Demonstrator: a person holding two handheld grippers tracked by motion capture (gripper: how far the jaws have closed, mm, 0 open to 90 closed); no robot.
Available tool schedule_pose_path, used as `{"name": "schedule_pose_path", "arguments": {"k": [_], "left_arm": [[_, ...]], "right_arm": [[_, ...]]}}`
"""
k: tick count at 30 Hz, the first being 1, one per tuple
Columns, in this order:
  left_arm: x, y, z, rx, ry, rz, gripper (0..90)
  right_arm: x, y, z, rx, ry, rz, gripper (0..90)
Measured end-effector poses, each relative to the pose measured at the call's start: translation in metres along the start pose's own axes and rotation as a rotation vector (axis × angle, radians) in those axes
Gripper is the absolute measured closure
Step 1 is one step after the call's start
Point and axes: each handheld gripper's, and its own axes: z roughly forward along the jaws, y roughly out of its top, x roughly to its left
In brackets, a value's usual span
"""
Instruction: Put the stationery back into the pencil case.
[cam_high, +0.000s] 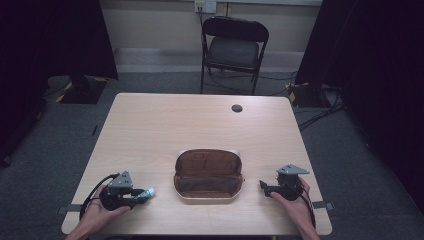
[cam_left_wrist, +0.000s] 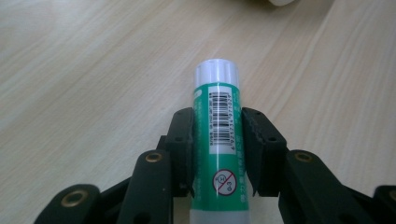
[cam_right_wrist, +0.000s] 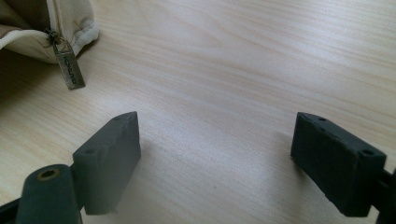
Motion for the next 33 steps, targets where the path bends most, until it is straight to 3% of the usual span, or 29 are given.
{"name": "schedule_pose_path", "arguments": {"k": [5, 16, 23, 33], "left_arm": [[0.001, 0.006, 0.003, -0.009, -0.022, -0.009, 66.2], [0.005, 0.009, -0.009, -0.113, -0.007, -0.055, 66.2], [0.002, 0.012, -0.017, -0.191, -0.019, -0.036, 66.2], [-0.004, 0.018, -0.026, -0.24, -0.001, -0.033, 66.2]], "right_arm": [[0.0, 0.0, 0.0, 0.001, 0.0, 0.0, 15.0], [0.001, -0.001, -0.001, 0.003, 0.001, 0.005, 15.0], [0.001, -0.001, -0.001, 0.003, 0.001, 0.006, 15.0], [0.001, -0.001, -0.001, 0.003, 0.001, 0.005, 15.0]]}}
